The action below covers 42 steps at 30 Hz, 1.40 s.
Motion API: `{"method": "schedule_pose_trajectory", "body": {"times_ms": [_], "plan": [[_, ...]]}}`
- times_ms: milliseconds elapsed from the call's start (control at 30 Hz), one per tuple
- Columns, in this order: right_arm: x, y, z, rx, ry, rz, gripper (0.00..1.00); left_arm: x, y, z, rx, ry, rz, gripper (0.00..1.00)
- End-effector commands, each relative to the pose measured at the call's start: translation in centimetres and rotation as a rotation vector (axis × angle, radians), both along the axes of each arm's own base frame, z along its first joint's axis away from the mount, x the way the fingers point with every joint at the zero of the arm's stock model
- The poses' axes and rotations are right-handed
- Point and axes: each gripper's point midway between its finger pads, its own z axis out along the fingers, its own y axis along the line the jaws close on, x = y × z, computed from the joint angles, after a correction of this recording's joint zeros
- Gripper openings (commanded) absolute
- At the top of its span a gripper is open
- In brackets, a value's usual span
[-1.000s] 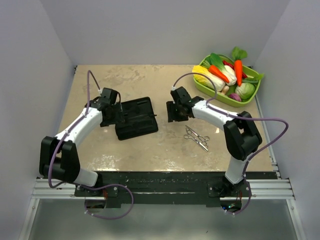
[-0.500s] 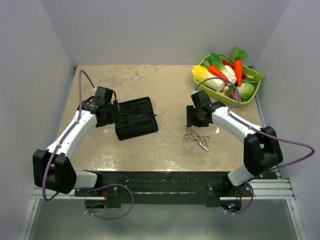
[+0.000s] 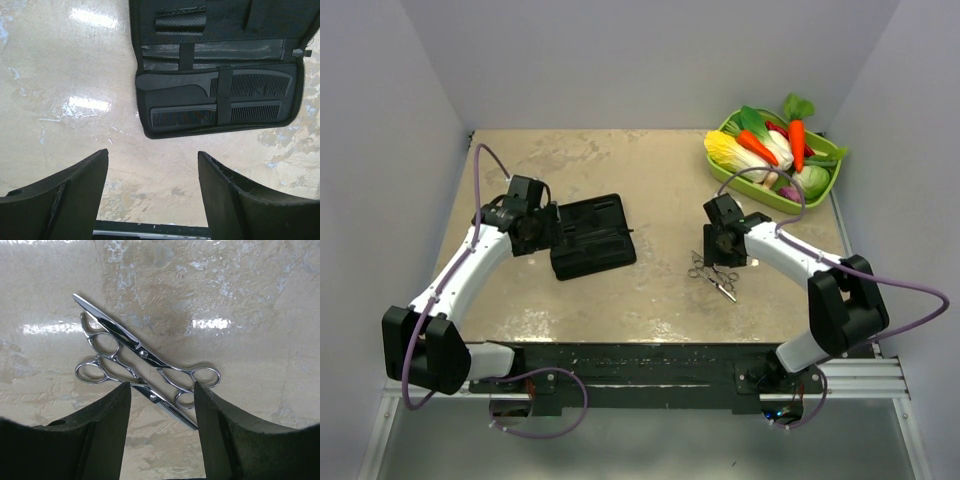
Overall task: Sort the hair-cutting tools
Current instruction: Pick up the scissors from the center of the board.
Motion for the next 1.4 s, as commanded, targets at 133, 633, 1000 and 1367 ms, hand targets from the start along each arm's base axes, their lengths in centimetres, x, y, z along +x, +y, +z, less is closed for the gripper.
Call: {"method": "schedule_pose_trajectory", "body": {"times_ms": [133, 633, 1000, 1367], "plan": [[1.2, -0.6, -1.4, -0.045, 0.002, 0.003, 0.55, 0.8, -0.6, 0.1, -0.031, -0.031, -0.021, 0.76], [2.7, 0.2, -4.2, -0.076, 0.059, 0.078, 0.54, 1.6, -0.8, -0.7, -0.026, -0.012, -0.031, 0.77], [0.0, 0.2, -6.3, -0.040, 0.148, 0.082, 0.35, 1.8, -0.8, -1.1, -0.022, -0.004, -0.032, 0.77], [0.0, -0.4, -7.1, -0.067, 0.152, 0.030, 0.14, 2.4, -1.2, -1.3, -0.032, -0.002, -0.043, 0.77]]}}
